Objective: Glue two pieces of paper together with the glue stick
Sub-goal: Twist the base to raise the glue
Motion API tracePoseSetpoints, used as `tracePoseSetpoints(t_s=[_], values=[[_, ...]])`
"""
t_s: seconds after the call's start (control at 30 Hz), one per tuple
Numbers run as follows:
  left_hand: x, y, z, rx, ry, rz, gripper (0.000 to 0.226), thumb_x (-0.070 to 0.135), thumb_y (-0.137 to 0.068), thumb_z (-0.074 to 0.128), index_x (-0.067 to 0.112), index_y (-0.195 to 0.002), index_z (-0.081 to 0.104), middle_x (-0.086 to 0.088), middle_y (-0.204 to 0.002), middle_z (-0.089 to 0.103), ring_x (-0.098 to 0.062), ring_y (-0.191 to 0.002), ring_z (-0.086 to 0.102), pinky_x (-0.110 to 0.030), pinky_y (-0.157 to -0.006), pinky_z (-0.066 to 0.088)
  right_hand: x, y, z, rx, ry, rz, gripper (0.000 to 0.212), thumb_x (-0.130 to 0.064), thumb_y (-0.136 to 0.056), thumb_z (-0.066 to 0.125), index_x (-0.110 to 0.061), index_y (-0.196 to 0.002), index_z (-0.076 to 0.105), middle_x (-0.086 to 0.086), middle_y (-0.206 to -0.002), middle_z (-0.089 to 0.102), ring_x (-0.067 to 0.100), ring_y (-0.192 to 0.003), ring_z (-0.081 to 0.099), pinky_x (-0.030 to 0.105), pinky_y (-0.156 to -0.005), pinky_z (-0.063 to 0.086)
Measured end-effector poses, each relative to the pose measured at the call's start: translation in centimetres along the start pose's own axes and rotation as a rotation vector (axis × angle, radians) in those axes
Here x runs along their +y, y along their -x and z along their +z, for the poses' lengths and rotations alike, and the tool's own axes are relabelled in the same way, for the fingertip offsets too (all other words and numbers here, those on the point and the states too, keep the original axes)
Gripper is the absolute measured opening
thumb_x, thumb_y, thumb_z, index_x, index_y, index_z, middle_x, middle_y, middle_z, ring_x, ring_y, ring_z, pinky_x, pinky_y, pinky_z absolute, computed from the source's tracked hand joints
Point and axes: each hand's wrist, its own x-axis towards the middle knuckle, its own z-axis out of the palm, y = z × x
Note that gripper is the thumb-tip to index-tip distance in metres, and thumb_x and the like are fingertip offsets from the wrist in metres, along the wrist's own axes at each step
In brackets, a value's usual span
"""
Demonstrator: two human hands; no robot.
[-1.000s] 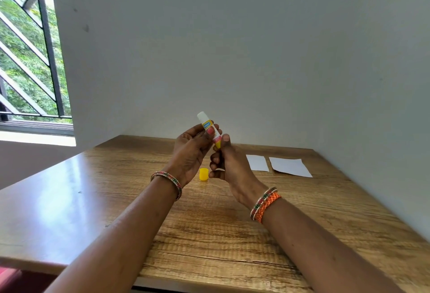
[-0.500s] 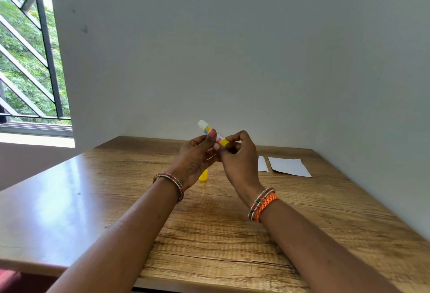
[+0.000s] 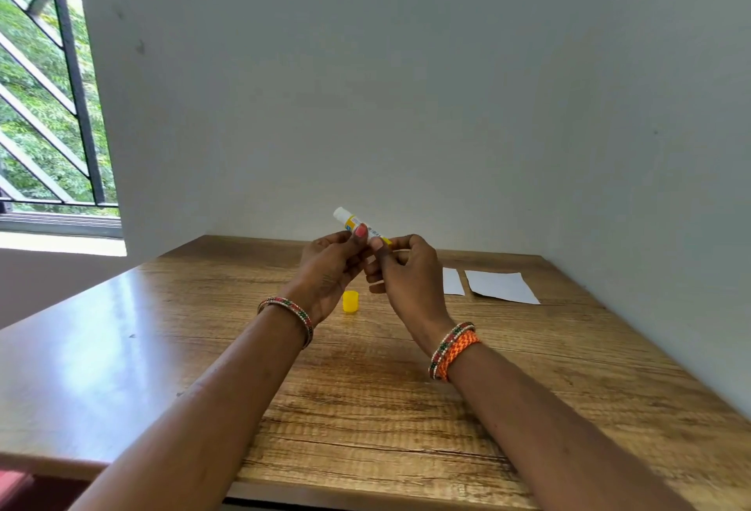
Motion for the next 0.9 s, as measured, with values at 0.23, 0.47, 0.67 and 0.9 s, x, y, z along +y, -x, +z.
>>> tracePoseSetpoints(t_s=[0.23,0.47,0.67,0.9], values=[[0.0,-0.2,-0.1,0.052,0.017,0.012,0.015,0.019,-0.085,0.062,0.004,-0.083,0.065,0.001,-0.061,0.070,-0.006,-0.061,0.064,-0.018,-0.068,0.056,0.1,0.0,-0.1,-0.008,0.097,-0.125,0.025,-0.018,-0.084,0.068,-0.017,-0.098,0.047,0.009,-0.091,0.064,0.019,-0.084,0.066,0.032,-0.068,0.060],[0.1,-0.1,0.2,0.009,0.019,0.050,0.012,0.014,-0.087,0.059,0.003,-0.087,0.064,-0.007,-0.079,0.069,-0.013,-0.076,0.063,-0.021,-0.078,0.055,-0.6,0.2,-0.2,0.001,0.036,-0.132,0.016,-0.014,-0.087,0.063,-0.011,-0.088,0.048,0.013,-0.083,0.065,0.021,-0.070,0.068,0.031,-0.057,0.060],[0.3,0.3,0.3,-0.033,-0.016,0.075,0.014,0.013,-0.090,0.054,0.002,-0.092,0.063,-0.009,-0.086,0.065,-0.014,-0.080,0.061,-0.019,-0.078,0.053,-0.8,0.5,0.2,-0.043,-0.054,0.033,0.029,-0.035,-0.095,0.046,-0.007,-0.091,0.053,0.005,-0.062,0.058,0.011,-0.047,0.057,0.033,-0.051,0.057],[0.3,0.5,0.6,0.023,-0.131,0.119,0.011,0.015,-0.086,0.061,0.005,-0.086,0.065,-0.012,-0.087,0.064,-0.018,-0.084,0.060,-0.028,-0.087,0.050,-0.7,0.2,0.4,-0.015,-0.098,0.006,0.018,-0.024,-0.093,0.053,-0.011,-0.102,0.045,0.013,-0.099,0.059,0.014,-0.077,0.064,0.021,-0.060,0.058]])
